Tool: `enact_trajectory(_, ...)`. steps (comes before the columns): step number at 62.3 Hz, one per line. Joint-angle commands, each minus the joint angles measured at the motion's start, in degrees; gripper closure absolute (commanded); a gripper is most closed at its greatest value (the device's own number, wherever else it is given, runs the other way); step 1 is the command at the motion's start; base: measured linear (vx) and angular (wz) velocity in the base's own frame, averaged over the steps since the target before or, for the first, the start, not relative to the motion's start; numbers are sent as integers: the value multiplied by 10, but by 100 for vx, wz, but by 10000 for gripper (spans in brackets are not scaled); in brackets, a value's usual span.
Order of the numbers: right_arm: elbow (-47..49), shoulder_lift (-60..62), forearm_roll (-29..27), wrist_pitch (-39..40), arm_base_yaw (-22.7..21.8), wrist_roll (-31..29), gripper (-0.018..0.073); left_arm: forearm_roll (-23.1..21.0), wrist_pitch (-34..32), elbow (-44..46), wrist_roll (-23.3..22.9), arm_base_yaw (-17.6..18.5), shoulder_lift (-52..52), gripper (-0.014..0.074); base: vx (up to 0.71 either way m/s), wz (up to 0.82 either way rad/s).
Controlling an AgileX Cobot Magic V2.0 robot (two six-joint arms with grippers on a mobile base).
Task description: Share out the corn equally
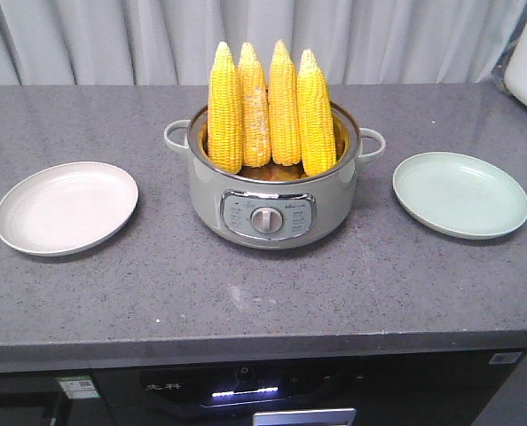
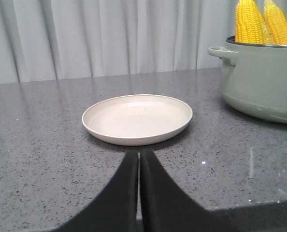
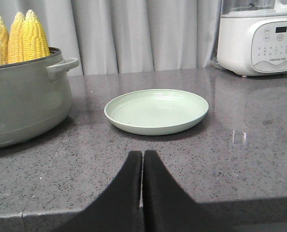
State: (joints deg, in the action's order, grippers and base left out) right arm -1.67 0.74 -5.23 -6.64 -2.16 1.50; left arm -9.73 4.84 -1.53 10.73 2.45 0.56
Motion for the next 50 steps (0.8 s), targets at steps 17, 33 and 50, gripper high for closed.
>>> enact_trajectory(17,-5,3,6,41,2,-4,561,-1,-39,-2,-7,1,10,603,3,1)
enact_trajectory(33,-5,3,6,41,2,-4,561,-1,-39,-2,-7,1,10,603,3,1)
enact_trajectory(50,-5,3,6,41,2,-4,561,-1,-39,-2,-7,1,10,603,3,1)
